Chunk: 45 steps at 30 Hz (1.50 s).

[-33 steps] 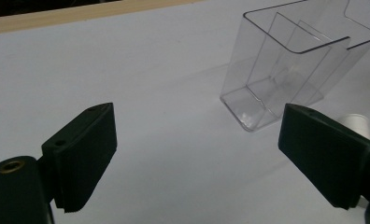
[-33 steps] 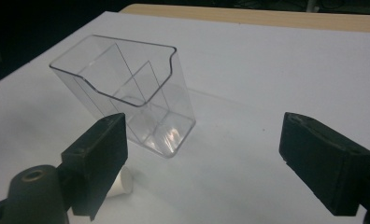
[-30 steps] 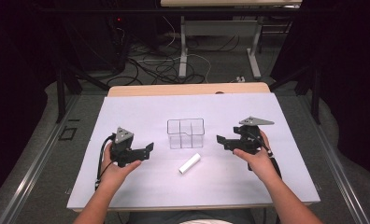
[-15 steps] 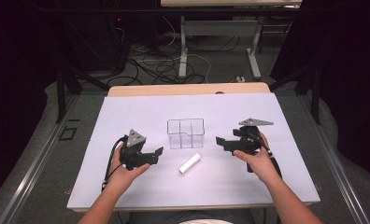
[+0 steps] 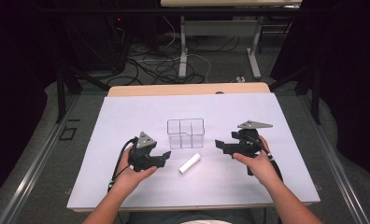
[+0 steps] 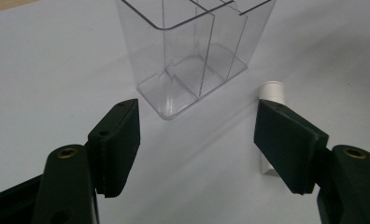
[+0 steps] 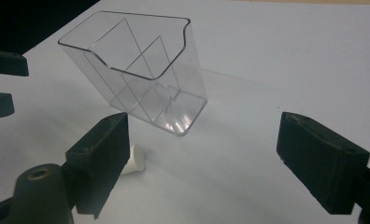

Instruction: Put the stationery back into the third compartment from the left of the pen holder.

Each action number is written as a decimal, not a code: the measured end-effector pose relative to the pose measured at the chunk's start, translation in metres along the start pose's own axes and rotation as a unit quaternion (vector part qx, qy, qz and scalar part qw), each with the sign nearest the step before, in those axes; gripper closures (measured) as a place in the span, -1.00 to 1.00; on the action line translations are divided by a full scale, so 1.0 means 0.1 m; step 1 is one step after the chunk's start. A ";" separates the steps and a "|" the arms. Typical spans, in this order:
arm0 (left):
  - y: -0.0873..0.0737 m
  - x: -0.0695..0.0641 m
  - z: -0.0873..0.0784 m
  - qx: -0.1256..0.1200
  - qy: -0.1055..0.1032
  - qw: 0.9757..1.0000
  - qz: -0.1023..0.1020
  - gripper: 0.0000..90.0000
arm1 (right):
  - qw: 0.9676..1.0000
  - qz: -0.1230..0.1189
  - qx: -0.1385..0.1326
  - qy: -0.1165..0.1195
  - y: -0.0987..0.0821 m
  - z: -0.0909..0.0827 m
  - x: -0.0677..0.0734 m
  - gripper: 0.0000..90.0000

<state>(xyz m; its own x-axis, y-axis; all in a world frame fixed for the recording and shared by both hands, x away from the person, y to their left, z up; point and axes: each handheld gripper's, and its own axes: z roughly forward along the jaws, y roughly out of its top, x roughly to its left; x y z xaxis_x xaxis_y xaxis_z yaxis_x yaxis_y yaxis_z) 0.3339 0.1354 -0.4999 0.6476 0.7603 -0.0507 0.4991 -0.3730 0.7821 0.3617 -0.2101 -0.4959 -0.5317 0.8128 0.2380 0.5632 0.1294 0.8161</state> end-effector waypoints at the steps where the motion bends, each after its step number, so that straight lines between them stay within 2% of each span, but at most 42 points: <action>1: 0.01 -0.01 0.01 0.003 0.000 1.000 0.002 -0.27 | 1.000 -0.003 -0.002 0.001 -0.01 0.01 0.01 -0.62; 4: 0.02 -0.04 0.04 0.013 -0.003 1.000 0.003 -0.24 | 1.000 -0.003 0.004 0.001 -0.05 0.03 0.04 -0.62; 11: 0.02 -0.14 0.14 0.029 -0.027 0.999 0.012 -0.16 | 1.000 0.000 0.013 0.003 -0.09 0.06 0.06 -0.62; 18: 0.00 -0.21 0.24 0.055 -0.040 0.998 0.007 -0.08 | 1.000 0.000 0.021 -0.001 -0.12 0.08 0.05 -0.64; 19: 0.01 -0.22 0.25 0.057 -0.041 0.997 0.011 -0.07 | 1.000 0.002 0.023 0.000 -0.13 0.08 0.04 -0.64; 22: 0.02 -0.26 0.29 0.063 -0.046 0.997 0.005 -0.03 | 1.000 0.002 0.024 -0.001 -0.13 0.08 0.04 -0.65; 25: 0.03 -0.28 0.32 0.072 -0.050 0.996 0.004 0.03 | 1.000 0.002 0.025 -0.003 -0.14 0.08 0.03 -0.66; 28: 0.04 -0.31 0.35 0.080 -0.049 0.996 0.006 0.07 | 0.999 0.012 0.030 -0.005 -0.14 0.07 0.02 -0.67; 29: 0.05 -0.33 0.36 0.081 -0.050 0.995 0.001 0.08 | 1.000 0.010 0.027 -0.006 -0.14 0.08 0.01 -0.67; 35: 0.08 -0.39 0.42 0.105 -0.055 0.993 0.009 0.15 | 0.999 0.017 0.028 -0.005 -0.15 0.08 0.01 -0.67; 37: 0.08 -0.41 0.44 0.108 -0.052 0.993 0.009 0.17 | 0.999 0.018 0.030 -0.006 -0.16 0.08 0.01 -0.67; 45: 0.12 -0.43 0.51 0.131 -0.057 0.990 0.000 0.24 | 0.999 0.020 0.033 -0.006 -0.16 0.09 -0.01 -0.67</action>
<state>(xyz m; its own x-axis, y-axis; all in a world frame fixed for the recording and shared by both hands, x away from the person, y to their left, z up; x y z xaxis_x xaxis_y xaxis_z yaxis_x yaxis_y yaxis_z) 0.3414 0.0711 -0.5206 0.7013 0.7004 -0.1325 0.6212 -0.5094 0.5955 0.3584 -0.2078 -0.5136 -0.5004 0.8252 0.2620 0.6236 0.1336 0.7703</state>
